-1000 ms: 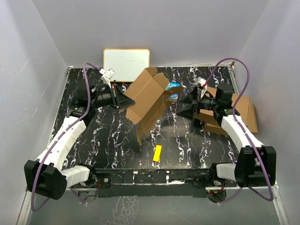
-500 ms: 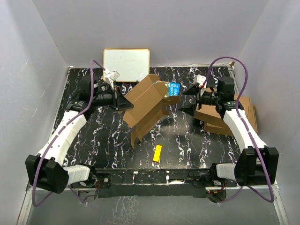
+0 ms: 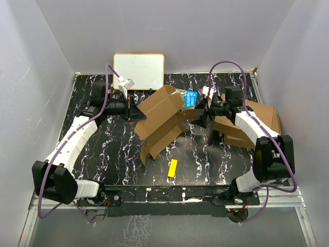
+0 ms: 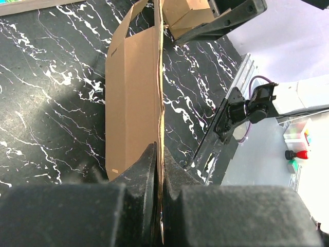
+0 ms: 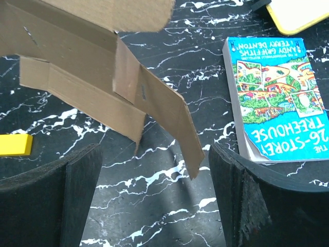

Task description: Fold the paper box

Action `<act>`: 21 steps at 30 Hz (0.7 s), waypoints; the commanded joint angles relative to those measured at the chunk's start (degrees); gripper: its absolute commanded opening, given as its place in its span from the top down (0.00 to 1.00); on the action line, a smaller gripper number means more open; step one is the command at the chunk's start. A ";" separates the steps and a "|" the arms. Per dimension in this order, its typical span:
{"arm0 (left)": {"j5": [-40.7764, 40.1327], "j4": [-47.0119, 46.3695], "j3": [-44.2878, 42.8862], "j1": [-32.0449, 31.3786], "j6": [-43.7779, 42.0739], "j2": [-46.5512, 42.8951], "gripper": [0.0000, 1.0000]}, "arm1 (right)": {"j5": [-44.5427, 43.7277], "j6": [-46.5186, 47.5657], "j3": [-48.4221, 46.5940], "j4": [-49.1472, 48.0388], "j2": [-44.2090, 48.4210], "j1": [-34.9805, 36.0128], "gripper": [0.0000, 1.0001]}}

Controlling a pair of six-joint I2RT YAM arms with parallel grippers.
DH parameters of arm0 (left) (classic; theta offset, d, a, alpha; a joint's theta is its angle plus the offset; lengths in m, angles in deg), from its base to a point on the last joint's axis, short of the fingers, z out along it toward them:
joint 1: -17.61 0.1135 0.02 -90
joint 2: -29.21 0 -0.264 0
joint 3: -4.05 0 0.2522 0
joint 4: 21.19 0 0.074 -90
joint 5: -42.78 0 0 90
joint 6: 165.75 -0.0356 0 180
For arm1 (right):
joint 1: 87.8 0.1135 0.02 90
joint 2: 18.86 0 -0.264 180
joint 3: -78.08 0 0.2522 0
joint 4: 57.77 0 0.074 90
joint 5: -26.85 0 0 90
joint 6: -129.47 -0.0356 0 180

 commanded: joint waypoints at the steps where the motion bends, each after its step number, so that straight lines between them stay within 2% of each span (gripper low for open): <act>1: 2.73 0.63 -2.18 0.66 -2.05 -0.07 1.00 | -1.19 4.12 -2.55 -4.55 -1.98 0.16 0.12; 5: 2.85 0.92 -2.05 0.99 -2.77 0.50 1.00 | -2.92 4.58 -2.72 -5.95 -4.43 1.17 0.19; 8: 2.48 1.67 -2.10 1.17 -3.46 0.80 1.00 | -3.55 4.52 -3.67 -6.29 -6.39 1.55 0.28; 12: 1.97 2.21 -1.83 1.44 -4.48 0.93 1.00 | -3.56 4.41 -4.44 -6.90 -7.93 1.79 0.45; 18: -0.67 3.68 -1.78 1.51 -6.78 1.52 1.00 | -3.02 4.32 -3.49 -8.62 -7.95 2.82 0.81; 21: -1.63 4.27 -1.66 1.51 -7.57 1.89 1.00 | -3.03 2.96 -2.26 -9.80 -7.17 3.48 0.90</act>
